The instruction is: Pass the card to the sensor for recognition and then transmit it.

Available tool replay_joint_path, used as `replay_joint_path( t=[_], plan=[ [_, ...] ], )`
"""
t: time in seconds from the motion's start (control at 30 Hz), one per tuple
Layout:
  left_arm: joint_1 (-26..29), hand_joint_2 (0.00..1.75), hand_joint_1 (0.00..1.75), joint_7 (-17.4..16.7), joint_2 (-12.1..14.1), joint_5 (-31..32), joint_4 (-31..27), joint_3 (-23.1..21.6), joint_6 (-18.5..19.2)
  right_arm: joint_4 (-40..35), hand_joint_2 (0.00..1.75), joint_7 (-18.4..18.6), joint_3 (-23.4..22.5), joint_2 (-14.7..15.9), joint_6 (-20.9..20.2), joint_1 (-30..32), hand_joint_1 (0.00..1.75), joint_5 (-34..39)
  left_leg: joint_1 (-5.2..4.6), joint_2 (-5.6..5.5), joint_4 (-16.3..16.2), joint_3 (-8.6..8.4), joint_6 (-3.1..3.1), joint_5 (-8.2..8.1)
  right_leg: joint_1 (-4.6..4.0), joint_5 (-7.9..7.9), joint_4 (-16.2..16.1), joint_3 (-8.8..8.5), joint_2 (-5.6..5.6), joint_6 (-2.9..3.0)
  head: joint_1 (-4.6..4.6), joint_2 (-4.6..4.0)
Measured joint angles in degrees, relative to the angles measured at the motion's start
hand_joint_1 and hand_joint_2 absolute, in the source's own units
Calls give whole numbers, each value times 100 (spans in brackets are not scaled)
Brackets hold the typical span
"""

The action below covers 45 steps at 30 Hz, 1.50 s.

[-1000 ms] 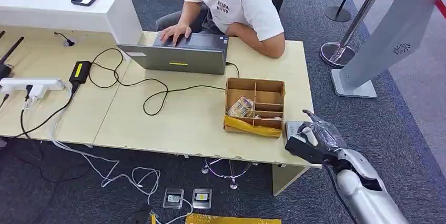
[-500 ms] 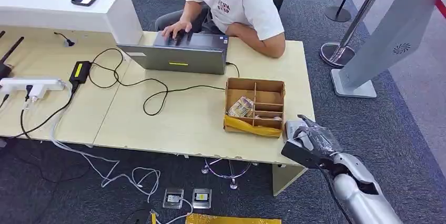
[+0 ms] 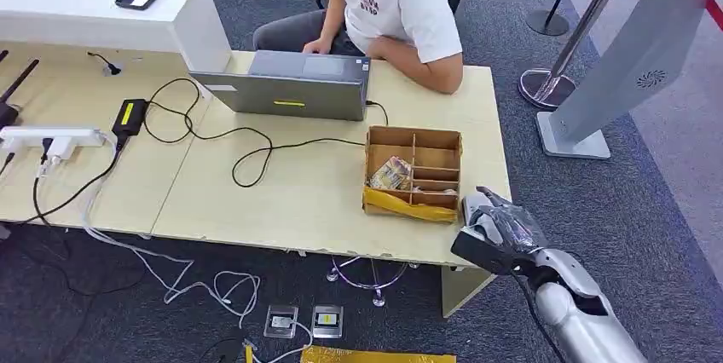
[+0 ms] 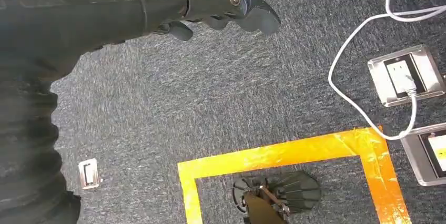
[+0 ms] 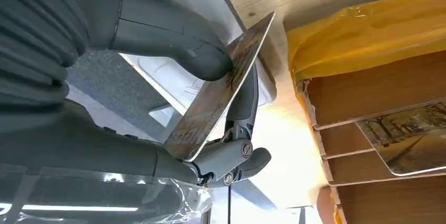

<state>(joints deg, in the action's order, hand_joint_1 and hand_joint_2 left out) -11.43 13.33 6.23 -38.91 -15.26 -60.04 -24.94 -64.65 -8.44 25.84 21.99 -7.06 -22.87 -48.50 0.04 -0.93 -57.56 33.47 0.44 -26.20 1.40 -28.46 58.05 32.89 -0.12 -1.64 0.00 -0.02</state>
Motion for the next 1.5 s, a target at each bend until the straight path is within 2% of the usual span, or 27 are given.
replay_joint_path(
  t=[0.37, 0.6, 0.83, 1.03, 1.17, 1.5],
  plan=[
    [-1, 175, 0, 2, -2, 61, 0, -29, -22, 20, 175, -11, 22, -7, 13, -44, 175, 13, 0, 0, 0, 0, 0, 0, 0, 0, 0, 0, 0, 0, 2, 0],
    [-2, 175, 0, 2, -2, 116, 0, -63, -79, 20, 175, -2, -61, 22, 68, -282, 175, -63, -1, 0, -1, 1, 0, 0, 0, 1, 0, -1, 0, 0, 0, 0],
    [0, 175, 0, 0, -18, 225, 0, -79, -168, 120, 175, -313, -265, 127, 352, -1593, 175, -485, -2, 15, -2, 2, 0, 4, 2, 12, 1, 9, 16, 3, 0, 2],
    [3, 175, 0, 0, -37, 251, 0, -81, -188, 280, 175, -475, -326, 138, 499, -2300, 175, -693, -4, 14, -2, 13, 0, 4, 3, 13, 2, 14, 15, 4, -4, 0],
    [-1, 175, 0, 0, -41, 293, 0, -81, -197, 605, 175, -603, -308, 125, 551, -3064, 175, -841, 1, 10, -2, 12, 0, 4, -2, 12, 1, 15, 10, 4, 4, 0],
    [1, 175, 0, 2, -46, 304, 0, -81, -197, 933, 175, -675, -236, 77, 625, -3430, 175, -859, 3, 4, -2, 15, 0, 3, -3, 12, 0, 13, 7, 4, 2, 2]
  ],
)
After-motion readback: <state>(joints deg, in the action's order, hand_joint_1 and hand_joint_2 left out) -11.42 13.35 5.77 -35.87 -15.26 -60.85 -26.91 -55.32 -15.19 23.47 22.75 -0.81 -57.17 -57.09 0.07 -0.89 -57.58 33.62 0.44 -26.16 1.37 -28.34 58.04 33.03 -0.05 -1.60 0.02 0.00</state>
